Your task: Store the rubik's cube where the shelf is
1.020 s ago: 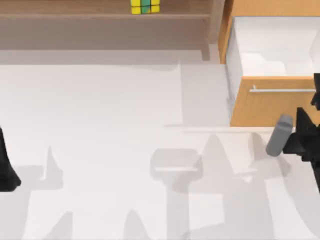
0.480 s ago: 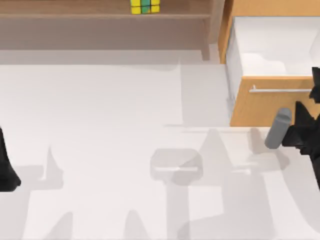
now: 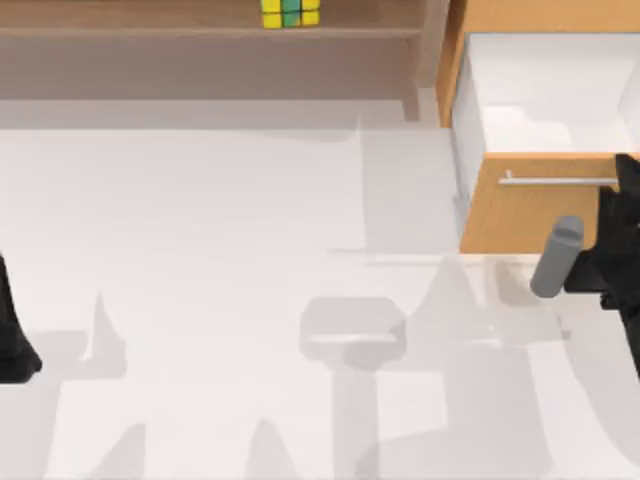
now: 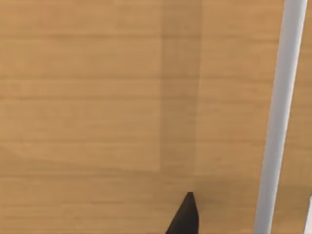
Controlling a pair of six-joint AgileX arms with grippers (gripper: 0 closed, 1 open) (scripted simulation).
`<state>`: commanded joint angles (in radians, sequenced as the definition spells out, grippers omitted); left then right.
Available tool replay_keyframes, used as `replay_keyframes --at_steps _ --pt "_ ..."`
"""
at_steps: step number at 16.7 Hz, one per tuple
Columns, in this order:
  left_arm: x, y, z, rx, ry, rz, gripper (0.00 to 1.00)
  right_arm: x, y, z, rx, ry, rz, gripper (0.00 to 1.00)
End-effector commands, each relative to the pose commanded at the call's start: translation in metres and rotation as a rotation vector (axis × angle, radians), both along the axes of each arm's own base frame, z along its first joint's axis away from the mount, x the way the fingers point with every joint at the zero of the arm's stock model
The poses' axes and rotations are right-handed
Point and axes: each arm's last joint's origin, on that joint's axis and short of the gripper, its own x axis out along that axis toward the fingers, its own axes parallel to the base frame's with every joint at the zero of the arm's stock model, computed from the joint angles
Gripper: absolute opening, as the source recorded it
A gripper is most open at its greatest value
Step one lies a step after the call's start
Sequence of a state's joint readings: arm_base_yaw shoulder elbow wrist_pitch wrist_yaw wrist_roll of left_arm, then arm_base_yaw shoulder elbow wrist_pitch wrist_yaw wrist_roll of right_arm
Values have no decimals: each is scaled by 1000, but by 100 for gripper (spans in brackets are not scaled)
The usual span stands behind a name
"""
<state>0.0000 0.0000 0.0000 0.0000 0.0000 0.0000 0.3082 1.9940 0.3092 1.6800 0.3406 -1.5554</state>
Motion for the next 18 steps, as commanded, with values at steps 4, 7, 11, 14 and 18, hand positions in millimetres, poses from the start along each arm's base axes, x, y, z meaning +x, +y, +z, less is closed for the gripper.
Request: replay_keyframes --at_steps 4,7,11,14,18 --pt "0 0 0 0 0 0 100 0 0 0 0 0 0 2" --pt "0 0 0 0 0 0 100 0 0 0 0 0 0 0" --pt "0 0 0 0 0 0 100 0 0 0 0 0 0 0" --pt "0 0 0 0 0 0 100 0 0 -1 2 4 0 0" --pt "0 0 0 0 0 0 100 21 1 0 8 -5 -2 0"
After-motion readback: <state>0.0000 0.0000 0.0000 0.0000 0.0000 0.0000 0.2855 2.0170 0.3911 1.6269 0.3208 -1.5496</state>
